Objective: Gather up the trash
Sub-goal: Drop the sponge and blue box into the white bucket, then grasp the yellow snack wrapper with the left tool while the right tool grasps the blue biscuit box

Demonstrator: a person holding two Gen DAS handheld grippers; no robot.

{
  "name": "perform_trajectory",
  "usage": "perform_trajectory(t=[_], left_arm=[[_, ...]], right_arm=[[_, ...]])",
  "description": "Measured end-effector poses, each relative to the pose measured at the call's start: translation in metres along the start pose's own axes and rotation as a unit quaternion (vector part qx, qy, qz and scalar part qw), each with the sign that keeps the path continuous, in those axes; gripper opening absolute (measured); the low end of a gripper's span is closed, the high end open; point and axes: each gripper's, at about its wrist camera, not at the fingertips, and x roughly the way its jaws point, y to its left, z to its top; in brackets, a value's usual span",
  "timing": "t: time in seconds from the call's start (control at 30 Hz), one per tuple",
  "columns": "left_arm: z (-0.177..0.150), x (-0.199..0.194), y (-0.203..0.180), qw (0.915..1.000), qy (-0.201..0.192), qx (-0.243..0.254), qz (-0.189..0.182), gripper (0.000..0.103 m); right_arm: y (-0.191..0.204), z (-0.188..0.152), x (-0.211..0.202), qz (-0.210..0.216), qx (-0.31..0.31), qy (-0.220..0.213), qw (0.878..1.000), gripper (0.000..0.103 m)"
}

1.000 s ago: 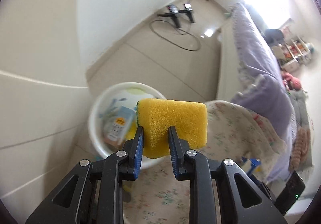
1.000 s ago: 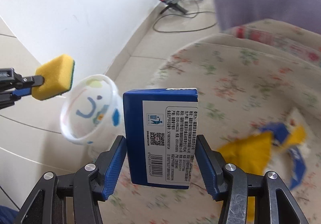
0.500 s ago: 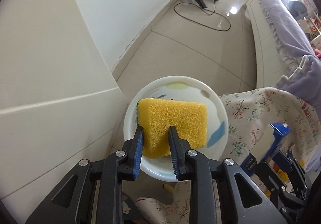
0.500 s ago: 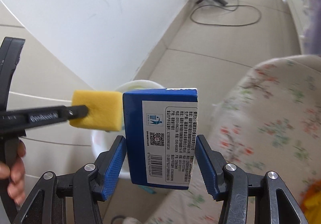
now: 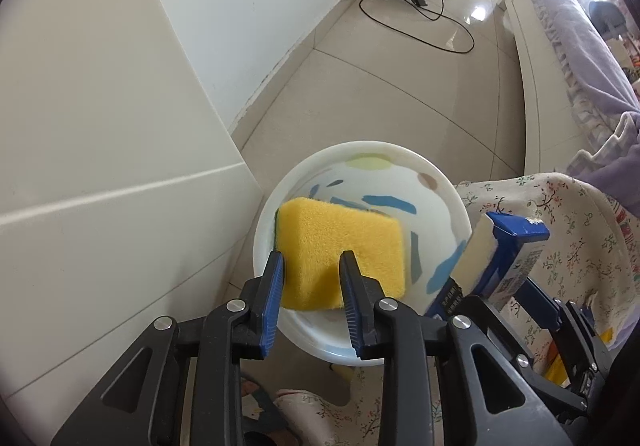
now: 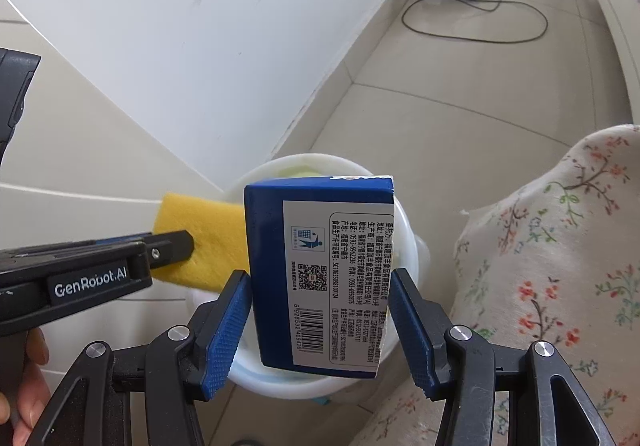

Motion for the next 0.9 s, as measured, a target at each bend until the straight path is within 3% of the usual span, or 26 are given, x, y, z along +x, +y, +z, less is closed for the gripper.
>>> perform_trajectory(t=[0.17, 0.57, 0.9], left_arm=[[0.001, -0.008, 0.008, 0.9997, -0.006, -0.024, -0.001, 0.052], [-0.004, -0.03, 0.012, 0.9972, -0.022, -0.06, -0.041, 0.052], [-0.01, -0.043, -0.003, 0.9964, -0.029, -0.045, -0.065, 0.052]], right_arm=[[0.002, 0.002, 0.003, 0.003, 0.004, -0.003, 1.0, 0.061], [0.0, 0.002, 0.014, 0.006, 0.009, 0.01, 1.0, 0.067], [-0.02, -0.016, -0.033, 0.0, 0.018, -0.003, 1.0, 0.069]])
